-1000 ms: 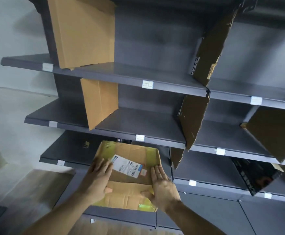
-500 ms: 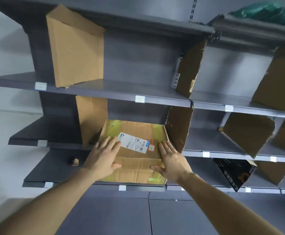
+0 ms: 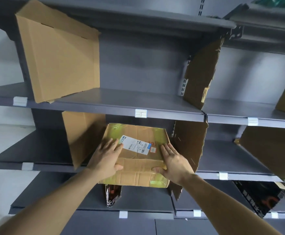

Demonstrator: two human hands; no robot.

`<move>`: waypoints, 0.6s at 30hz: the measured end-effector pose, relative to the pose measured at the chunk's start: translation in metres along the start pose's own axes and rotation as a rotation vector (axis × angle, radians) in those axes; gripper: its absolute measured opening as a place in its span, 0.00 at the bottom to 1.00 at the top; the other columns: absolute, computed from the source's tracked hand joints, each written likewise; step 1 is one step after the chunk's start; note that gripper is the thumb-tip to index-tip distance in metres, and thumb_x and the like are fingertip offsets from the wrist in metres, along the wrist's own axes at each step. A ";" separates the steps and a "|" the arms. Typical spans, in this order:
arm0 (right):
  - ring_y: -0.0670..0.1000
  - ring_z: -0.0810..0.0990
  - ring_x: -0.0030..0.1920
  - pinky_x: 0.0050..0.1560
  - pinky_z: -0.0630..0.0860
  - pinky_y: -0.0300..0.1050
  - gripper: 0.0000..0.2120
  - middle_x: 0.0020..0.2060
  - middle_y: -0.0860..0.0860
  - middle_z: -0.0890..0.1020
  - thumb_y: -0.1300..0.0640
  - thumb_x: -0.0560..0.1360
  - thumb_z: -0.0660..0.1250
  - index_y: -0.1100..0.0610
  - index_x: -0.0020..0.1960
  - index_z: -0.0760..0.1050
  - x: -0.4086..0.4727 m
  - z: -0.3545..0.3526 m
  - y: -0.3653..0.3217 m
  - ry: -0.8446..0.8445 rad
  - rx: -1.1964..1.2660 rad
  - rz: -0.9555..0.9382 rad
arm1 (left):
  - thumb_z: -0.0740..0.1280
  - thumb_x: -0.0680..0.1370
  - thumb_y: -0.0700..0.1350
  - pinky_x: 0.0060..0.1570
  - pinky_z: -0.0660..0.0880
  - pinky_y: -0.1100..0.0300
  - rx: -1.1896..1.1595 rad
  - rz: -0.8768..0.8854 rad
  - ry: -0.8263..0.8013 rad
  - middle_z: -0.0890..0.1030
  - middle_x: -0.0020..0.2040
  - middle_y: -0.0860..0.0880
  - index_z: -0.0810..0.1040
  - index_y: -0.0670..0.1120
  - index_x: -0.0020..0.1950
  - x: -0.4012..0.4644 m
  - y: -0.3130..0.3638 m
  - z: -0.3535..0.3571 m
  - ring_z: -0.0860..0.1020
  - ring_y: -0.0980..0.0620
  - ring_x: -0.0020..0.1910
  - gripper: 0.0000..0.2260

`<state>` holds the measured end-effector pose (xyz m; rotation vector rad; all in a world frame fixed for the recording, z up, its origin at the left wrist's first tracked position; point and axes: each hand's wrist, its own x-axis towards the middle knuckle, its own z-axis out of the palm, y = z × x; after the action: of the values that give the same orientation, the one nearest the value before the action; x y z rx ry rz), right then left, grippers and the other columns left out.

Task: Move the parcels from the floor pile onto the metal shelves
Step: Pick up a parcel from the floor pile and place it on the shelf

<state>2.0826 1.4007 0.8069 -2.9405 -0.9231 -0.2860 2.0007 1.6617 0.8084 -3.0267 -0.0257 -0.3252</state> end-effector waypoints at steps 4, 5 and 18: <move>0.51 0.42 0.79 0.76 0.45 0.43 0.49 0.80 0.53 0.47 0.28 0.74 0.54 0.59 0.80 0.42 0.044 0.011 0.021 -0.011 0.002 -0.011 | 0.63 0.78 0.62 0.78 0.43 0.49 0.024 -0.014 -0.002 0.47 0.81 0.47 0.49 0.48 0.81 0.045 -0.006 0.010 0.45 0.47 0.80 0.38; 0.51 0.42 0.79 0.75 0.45 0.42 0.48 0.80 0.54 0.47 0.29 0.75 0.55 0.59 0.80 0.42 0.055 0.014 0.025 -0.013 0.003 -0.015 | 0.63 0.78 0.62 0.77 0.42 0.49 0.026 -0.016 -0.005 0.47 0.81 0.47 0.49 0.48 0.81 0.055 -0.007 0.013 0.45 0.46 0.80 0.38; 0.49 0.46 0.79 0.76 0.47 0.43 0.46 0.79 0.50 0.52 0.35 0.73 0.66 0.55 0.80 0.50 0.161 0.040 0.062 -0.015 0.166 0.068 | 0.68 0.76 0.59 0.78 0.46 0.49 -0.066 -0.155 -0.031 0.51 0.81 0.51 0.54 0.53 0.80 0.163 -0.016 0.052 0.47 0.47 0.80 0.37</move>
<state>2.2537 1.4444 0.7984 -2.8185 -0.8039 -0.1757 2.1707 1.6839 0.7936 -3.1023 -0.2578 -0.2976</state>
